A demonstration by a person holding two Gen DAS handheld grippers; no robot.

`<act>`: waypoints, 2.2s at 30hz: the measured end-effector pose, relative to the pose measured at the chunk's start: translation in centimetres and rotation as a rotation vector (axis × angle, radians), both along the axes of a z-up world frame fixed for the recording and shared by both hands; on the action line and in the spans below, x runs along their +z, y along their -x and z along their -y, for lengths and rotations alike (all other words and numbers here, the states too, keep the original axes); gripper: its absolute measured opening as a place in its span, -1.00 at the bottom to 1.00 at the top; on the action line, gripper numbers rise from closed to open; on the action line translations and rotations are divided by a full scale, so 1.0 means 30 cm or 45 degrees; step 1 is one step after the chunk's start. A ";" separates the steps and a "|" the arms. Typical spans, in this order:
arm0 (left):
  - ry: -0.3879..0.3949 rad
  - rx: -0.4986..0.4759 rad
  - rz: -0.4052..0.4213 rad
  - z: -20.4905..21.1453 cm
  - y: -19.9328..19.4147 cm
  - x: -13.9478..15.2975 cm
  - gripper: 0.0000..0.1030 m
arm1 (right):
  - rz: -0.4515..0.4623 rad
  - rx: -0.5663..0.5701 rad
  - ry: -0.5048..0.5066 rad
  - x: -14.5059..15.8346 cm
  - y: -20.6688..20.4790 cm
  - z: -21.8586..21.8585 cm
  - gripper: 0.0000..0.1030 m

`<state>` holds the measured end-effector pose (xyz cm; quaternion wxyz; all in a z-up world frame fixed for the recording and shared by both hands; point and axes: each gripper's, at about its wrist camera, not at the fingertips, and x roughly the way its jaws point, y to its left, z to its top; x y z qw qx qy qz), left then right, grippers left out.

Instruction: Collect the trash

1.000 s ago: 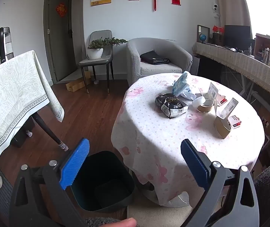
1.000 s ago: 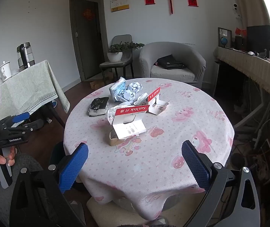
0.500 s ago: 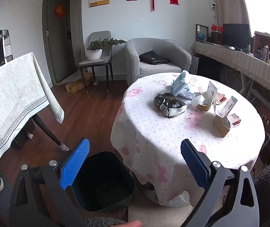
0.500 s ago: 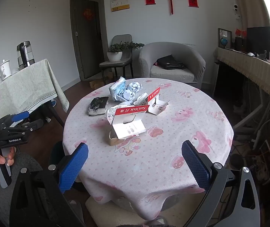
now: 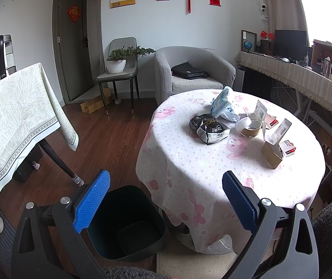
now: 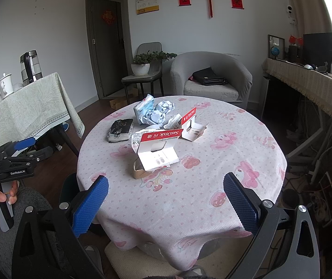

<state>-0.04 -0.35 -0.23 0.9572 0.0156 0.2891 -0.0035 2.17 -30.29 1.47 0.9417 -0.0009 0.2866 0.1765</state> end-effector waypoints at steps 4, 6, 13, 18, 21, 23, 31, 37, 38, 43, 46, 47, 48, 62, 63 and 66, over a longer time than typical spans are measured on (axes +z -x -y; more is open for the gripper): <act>-0.001 -0.001 0.000 0.005 -0.001 0.002 0.92 | 0.000 0.000 -0.001 0.000 0.001 0.000 0.94; 0.000 -0.001 0.000 0.005 -0.001 0.002 0.92 | 0.000 0.000 0.001 0.000 0.000 -0.001 0.94; 0.000 -0.003 -0.002 0.006 -0.001 0.000 0.92 | 0.001 0.000 0.002 -0.001 0.001 -0.001 0.94; 0.001 -0.002 -0.003 0.009 -0.001 -0.003 0.92 | 0.000 0.000 0.002 -0.002 0.002 -0.001 0.94; 0.002 -0.007 -0.005 0.010 0.007 -0.006 0.92 | -0.001 -0.001 0.003 -0.003 0.004 -0.002 0.94; 0.001 -0.006 -0.005 0.010 0.007 -0.006 0.92 | 0.000 0.001 0.004 -0.004 0.005 -0.002 0.94; 0.002 -0.006 -0.006 0.010 0.006 -0.006 0.92 | -0.001 0.001 0.004 -0.004 0.001 -0.002 0.94; 0.003 -0.006 -0.007 0.010 0.006 -0.006 0.92 | -0.003 0.000 0.003 -0.004 -0.001 -0.002 0.94; 0.003 -0.006 -0.007 0.010 0.006 -0.006 0.92 | -0.003 0.001 0.003 -0.003 0.000 -0.003 0.94; 0.003 -0.006 -0.006 0.010 0.006 -0.005 0.92 | -0.003 0.002 0.002 -0.013 -0.004 0.001 0.94; 0.009 -0.014 -0.004 0.018 0.010 -0.006 0.92 | -0.011 0.009 -0.008 -0.009 -0.007 0.003 0.94; 0.012 -0.017 0.003 0.020 0.014 -0.005 0.92 | -0.013 0.013 -0.012 -0.015 0.000 0.006 0.94; 0.016 -0.021 0.008 0.022 0.018 -0.003 0.92 | -0.016 0.025 -0.023 -0.016 0.000 0.008 0.94; 0.092 -0.010 -0.014 -0.009 0.010 0.029 0.92 | -0.018 0.068 -0.050 0.027 -0.031 0.004 0.94; 0.097 -0.010 -0.012 -0.014 0.010 0.032 0.92 | -0.017 0.071 -0.056 0.034 -0.042 0.008 0.94; 0.105 -0.020 -0.020 -0.017 -0.001 0.039 0.91 | -0.015 0.093 -0.081 0.046 -0.069 0.017 0.94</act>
